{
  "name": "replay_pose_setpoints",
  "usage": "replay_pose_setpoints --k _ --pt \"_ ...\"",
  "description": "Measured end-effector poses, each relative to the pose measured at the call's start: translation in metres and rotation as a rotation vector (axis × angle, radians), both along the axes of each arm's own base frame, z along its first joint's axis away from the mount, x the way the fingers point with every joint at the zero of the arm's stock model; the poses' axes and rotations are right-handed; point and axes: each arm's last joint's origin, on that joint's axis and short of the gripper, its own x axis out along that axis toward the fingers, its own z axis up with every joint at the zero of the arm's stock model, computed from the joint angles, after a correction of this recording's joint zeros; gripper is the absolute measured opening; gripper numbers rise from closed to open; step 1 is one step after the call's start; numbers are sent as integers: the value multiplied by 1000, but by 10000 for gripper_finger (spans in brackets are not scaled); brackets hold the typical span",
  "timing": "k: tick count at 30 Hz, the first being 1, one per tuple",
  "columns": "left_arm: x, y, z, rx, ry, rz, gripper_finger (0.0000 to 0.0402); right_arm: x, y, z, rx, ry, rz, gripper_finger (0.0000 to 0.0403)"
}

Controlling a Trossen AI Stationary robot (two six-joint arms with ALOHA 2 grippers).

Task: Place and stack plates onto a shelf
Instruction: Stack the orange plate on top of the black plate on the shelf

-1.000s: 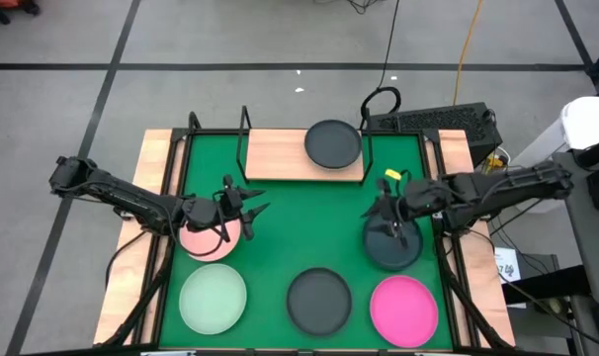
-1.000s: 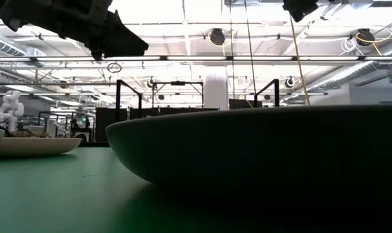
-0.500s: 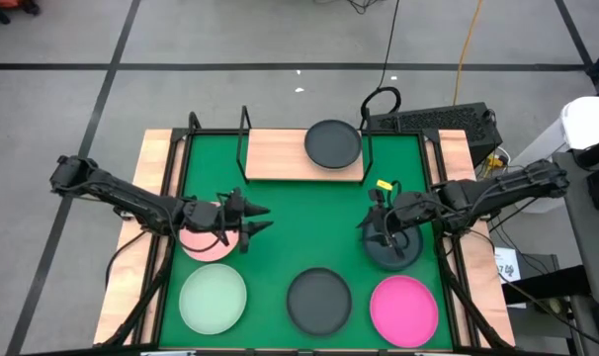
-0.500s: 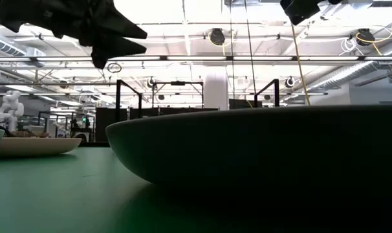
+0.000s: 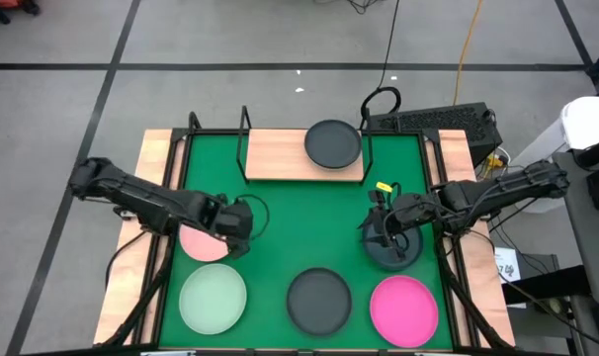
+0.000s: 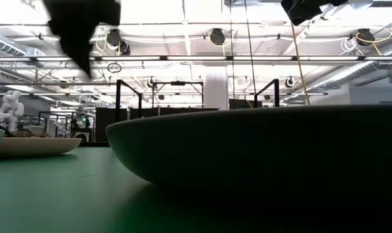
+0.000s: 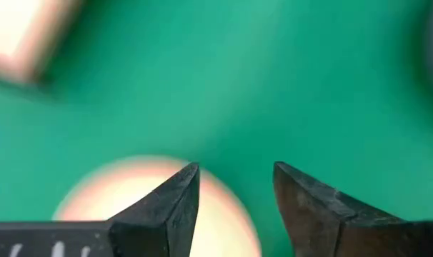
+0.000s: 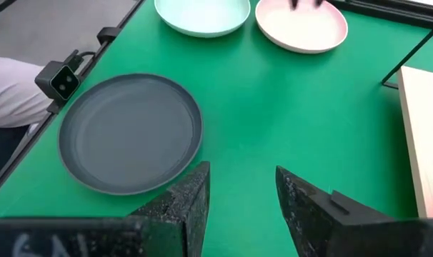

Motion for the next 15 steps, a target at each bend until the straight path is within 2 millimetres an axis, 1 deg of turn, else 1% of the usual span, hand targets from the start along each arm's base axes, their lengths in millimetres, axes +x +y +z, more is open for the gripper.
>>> replay_pose_setpoints --k 2,4,6,11,15 --pt "3 -3 -13 -69 79 22 184 0 0 0 2 -3 -1 144" --pt "5 -6 -26 -91 141 40 184 0 0 0 2 -3 -1 144" --pt "8 -8 -36 -85 186 61 184 0 0 0 1 3 -1 144" --pt "17 -9 -52 -36 223 114 184 -2 0 -2 -6 26 1 144" --pt "22 -10 -65 -7 280 87 184 -4 -1 -5 -7 73 -9 144"
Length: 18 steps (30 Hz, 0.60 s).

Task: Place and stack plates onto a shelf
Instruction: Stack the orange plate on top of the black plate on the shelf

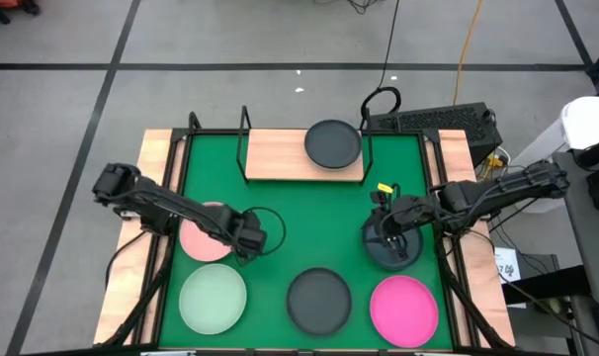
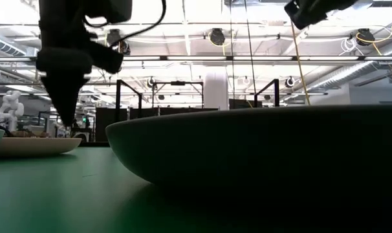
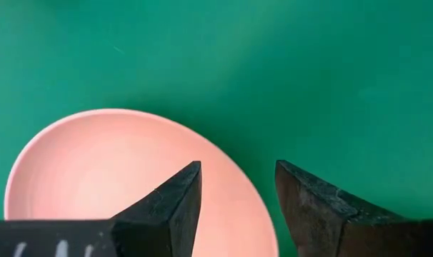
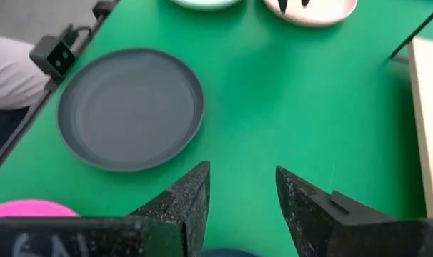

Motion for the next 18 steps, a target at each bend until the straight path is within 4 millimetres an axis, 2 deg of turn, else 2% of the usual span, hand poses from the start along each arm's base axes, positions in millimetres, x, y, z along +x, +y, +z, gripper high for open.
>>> replay_pose_setpoints --k 9,18 --pt "8 3 -26 23 103 28 184 -4 -1 -4 0 58 -13 144" --pt "9 12 -29 21 114 193 184 -3 -1 -4 1 54 -13 144"
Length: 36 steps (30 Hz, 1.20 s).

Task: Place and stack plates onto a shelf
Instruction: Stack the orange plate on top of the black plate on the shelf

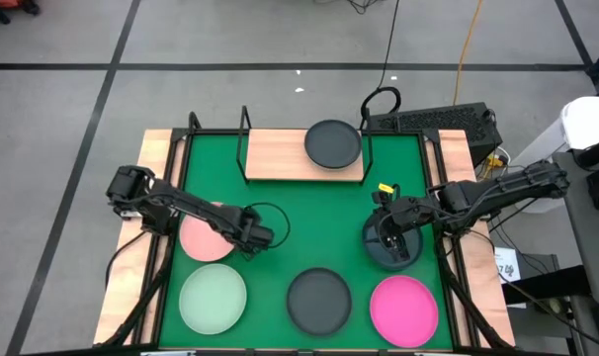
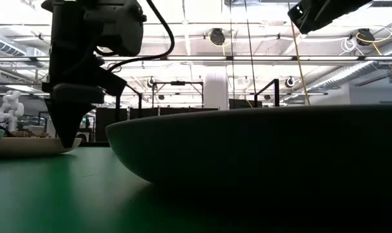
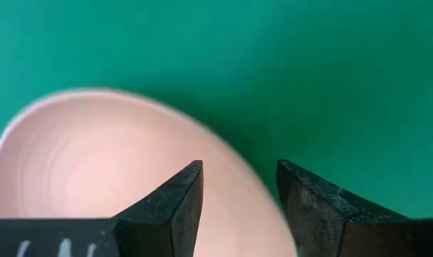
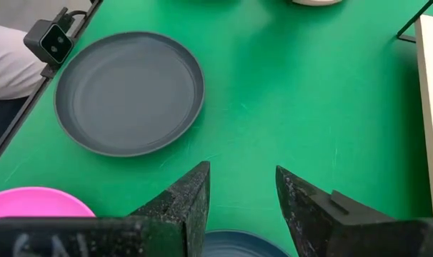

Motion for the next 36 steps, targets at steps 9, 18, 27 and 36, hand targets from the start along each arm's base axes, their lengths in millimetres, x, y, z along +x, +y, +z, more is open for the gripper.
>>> replay_pose_setpoints --k 9,18,27,36 --pt "-7 1 4 -45 79 201 184 0 0 0 -3 -1 3 144" --pt "-5 1 1 -36 65 141 184 0 0 0 0 0 0 144" --pt "-2 -1 -5 -53 8 90 167 0 0 0 1 -1 -1 144" --pt "-9 2 -17 -86 17 98 67 0 0 0 1 -1 -1 144"
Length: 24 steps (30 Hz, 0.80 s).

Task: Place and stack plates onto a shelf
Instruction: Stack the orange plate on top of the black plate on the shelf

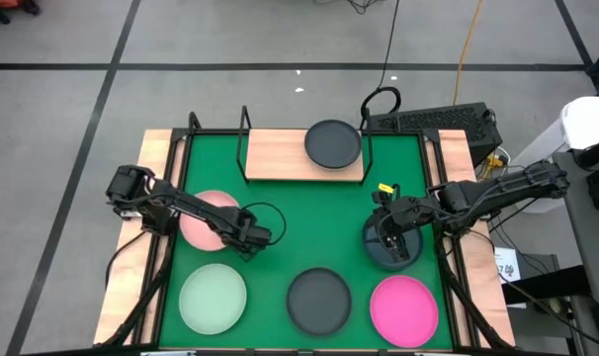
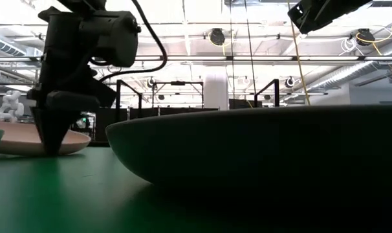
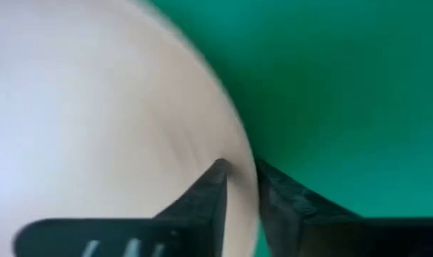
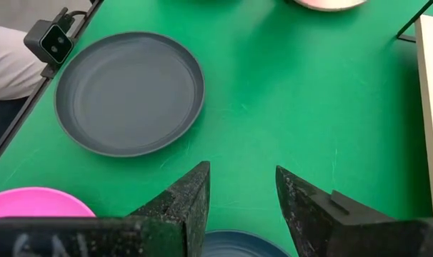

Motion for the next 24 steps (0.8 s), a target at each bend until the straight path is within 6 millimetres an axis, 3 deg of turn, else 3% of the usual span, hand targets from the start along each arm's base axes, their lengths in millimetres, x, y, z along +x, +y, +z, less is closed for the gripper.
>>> replay_pose_setpoints --k 4,6,12,19,24 --pt "2 0 11 0 48 -37 15 1 0 1 3 -12 0 144" --pt "5 -1 21 4 74 -50 11 2 0 2 6 -25 0 144" --pt "28 -9 77 61 10 -122 10 2 0 2 6 -31 1 144" --pt "64 -19 149 368 -307 -479 10 5 1 7 0 -92 20 144" --pt "89 -9 171 559 -427 -775 10 1 0 23 10 -240 36 144"
